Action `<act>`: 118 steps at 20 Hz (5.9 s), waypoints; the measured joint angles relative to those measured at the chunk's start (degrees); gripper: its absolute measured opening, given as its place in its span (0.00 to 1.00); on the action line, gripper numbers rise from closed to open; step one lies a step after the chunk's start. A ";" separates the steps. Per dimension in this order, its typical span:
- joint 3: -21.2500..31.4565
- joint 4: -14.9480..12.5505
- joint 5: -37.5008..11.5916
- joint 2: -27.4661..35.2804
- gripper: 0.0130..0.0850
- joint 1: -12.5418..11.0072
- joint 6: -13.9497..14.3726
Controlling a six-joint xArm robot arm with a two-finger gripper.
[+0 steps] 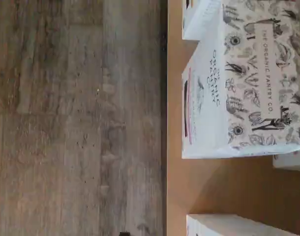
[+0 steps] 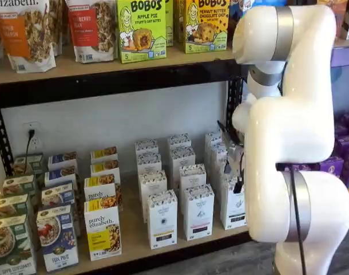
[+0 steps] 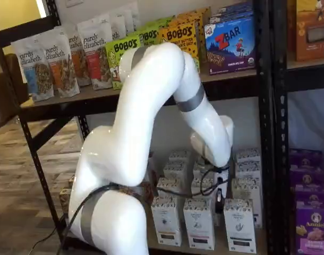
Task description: Pick up the white box with a green strip in the middle, on the bottom shelf, the sixth box from the left
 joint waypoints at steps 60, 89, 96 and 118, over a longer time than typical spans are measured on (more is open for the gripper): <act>-33.71 -34.99 8.34 26.81 0.72 0.72 31.39; -17.75 -39.10 2.16 16.24 0.39 1.94 36.69; -5.44 -40.19 -2.25 7.89 0.39 2.84 38.95; 23.51 -49.83 2.15 -23.41 0.39 8.61 53.16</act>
